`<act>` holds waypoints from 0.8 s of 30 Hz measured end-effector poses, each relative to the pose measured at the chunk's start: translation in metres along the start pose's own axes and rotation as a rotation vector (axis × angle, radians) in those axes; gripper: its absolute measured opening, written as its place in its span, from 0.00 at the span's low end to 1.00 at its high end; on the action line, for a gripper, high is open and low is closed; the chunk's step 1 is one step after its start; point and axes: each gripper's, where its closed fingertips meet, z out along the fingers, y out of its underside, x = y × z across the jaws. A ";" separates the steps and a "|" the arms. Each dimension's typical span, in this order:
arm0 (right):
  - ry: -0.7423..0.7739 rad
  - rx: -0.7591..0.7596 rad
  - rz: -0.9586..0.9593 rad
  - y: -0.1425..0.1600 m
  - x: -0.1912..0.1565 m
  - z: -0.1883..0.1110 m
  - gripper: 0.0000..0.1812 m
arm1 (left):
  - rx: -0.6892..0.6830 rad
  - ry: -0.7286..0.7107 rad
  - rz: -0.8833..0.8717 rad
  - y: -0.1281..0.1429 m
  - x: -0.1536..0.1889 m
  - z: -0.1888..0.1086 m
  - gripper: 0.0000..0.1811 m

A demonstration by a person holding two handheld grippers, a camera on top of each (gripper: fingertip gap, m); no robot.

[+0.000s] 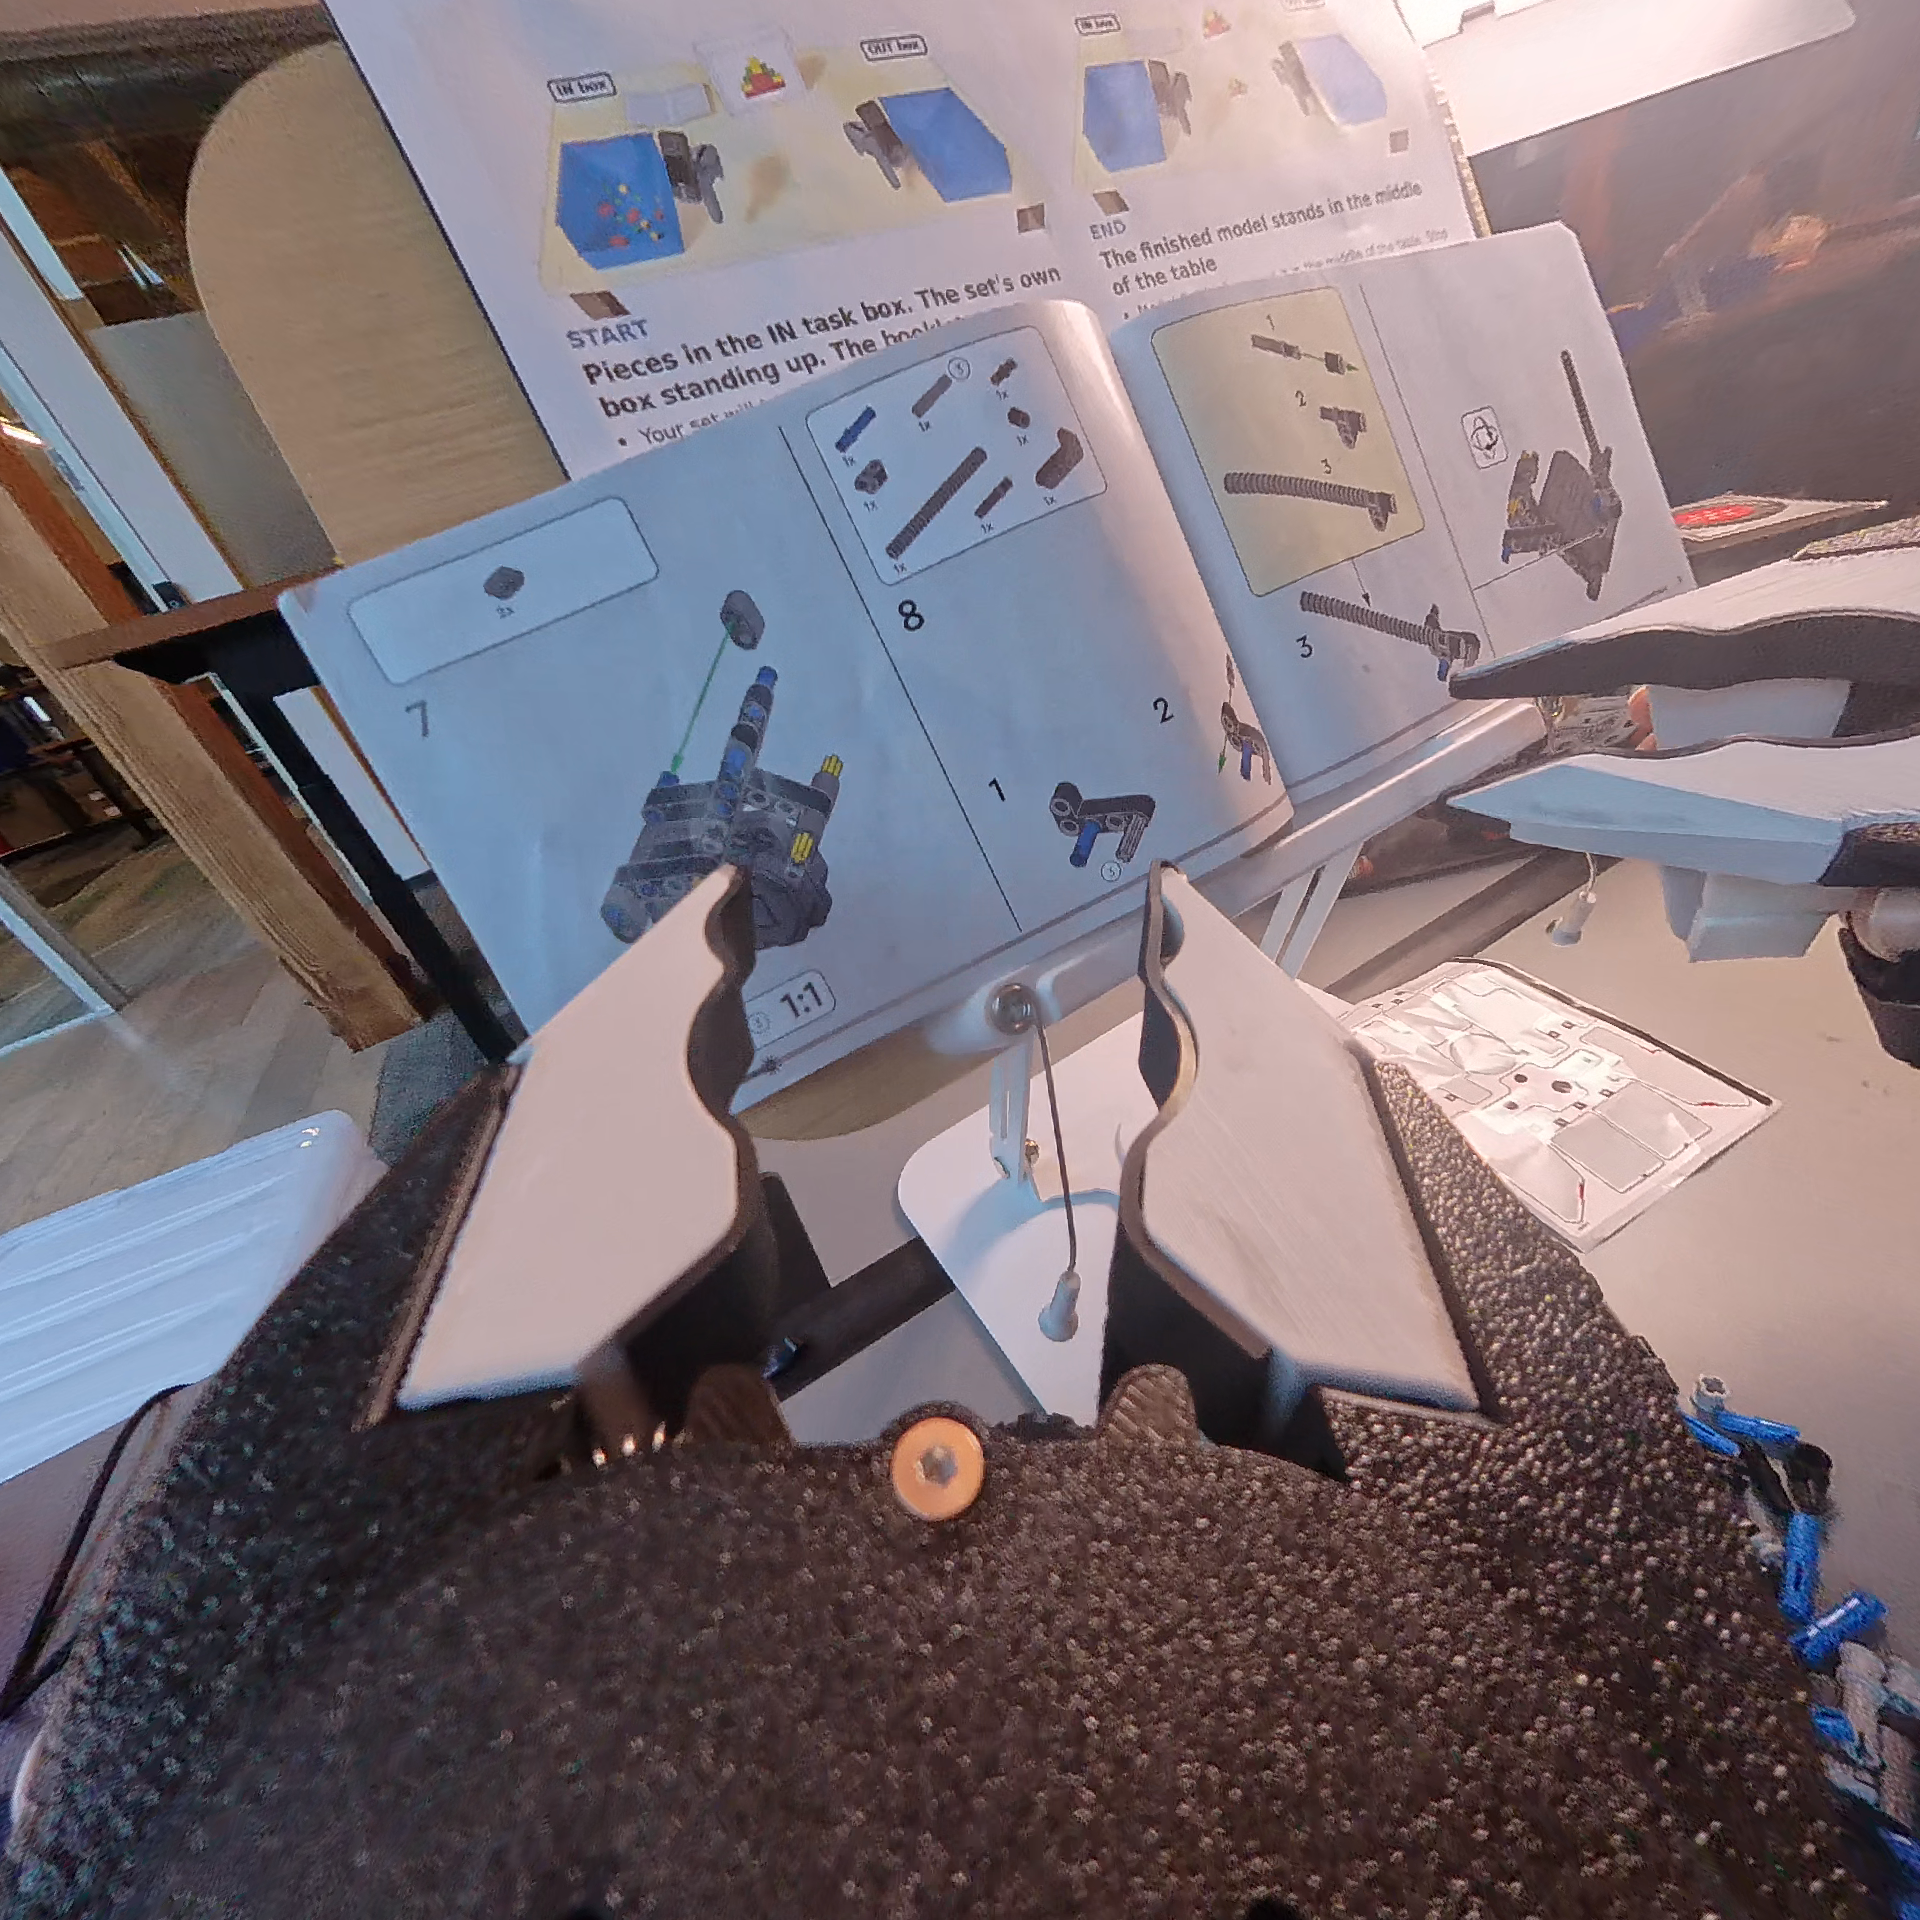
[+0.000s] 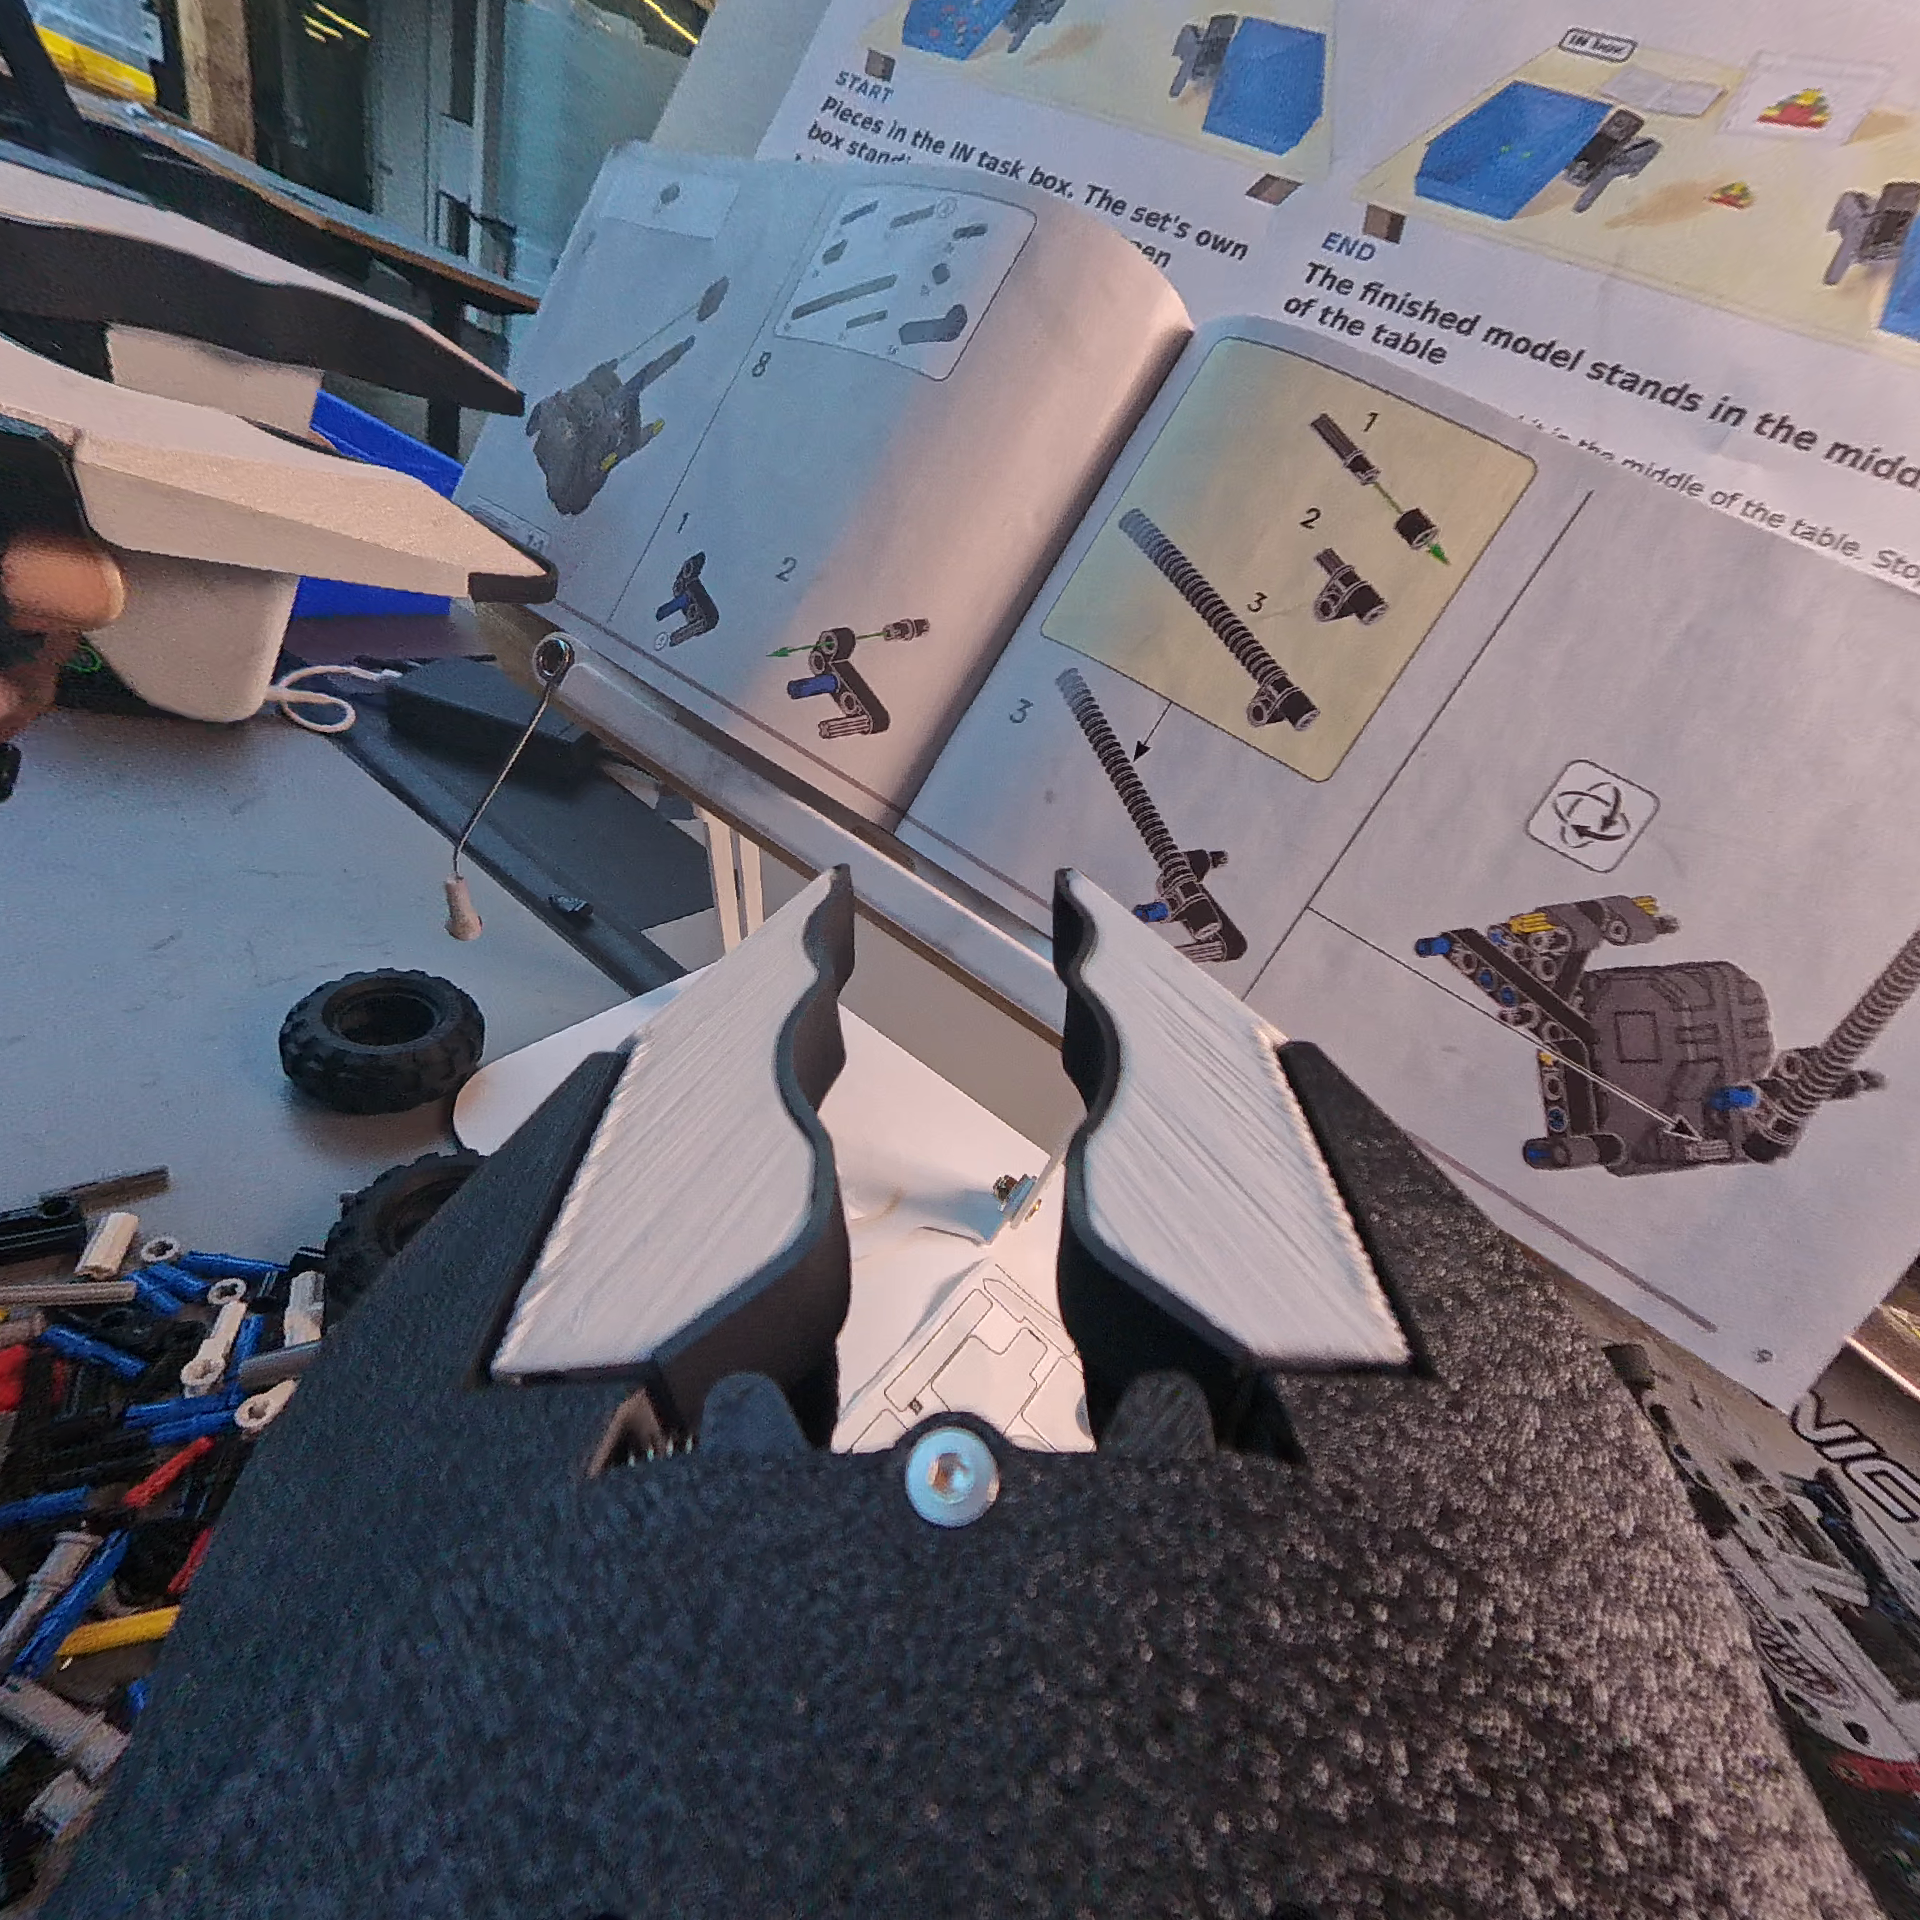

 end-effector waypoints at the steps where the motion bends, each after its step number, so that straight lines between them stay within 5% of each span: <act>1: 0.003 -0.003 -0.004 0.001 0.000 0.000 0.21 | 0.003 0.007 -0.006 0.002 0.000 0.000 0.42; 5: 0.027 -0.002 0.003 0.001 0.010 -0.004 0.21 | 0.062 0.008 -0.005 -0.007 0.001 -0.005 0.40; 14: 0.069 0.039 0.121 -0.001 0.040 -0.013 0.21 | 0.133 0.044 -0.051 -0.023 0.007 -0.014 0.19; 24: 0.036 0.016 0.106 0.005 0.030 -0.010 0.19 | 0.121 0.060 -0.028 -0.029 0.018 -0.017 0.15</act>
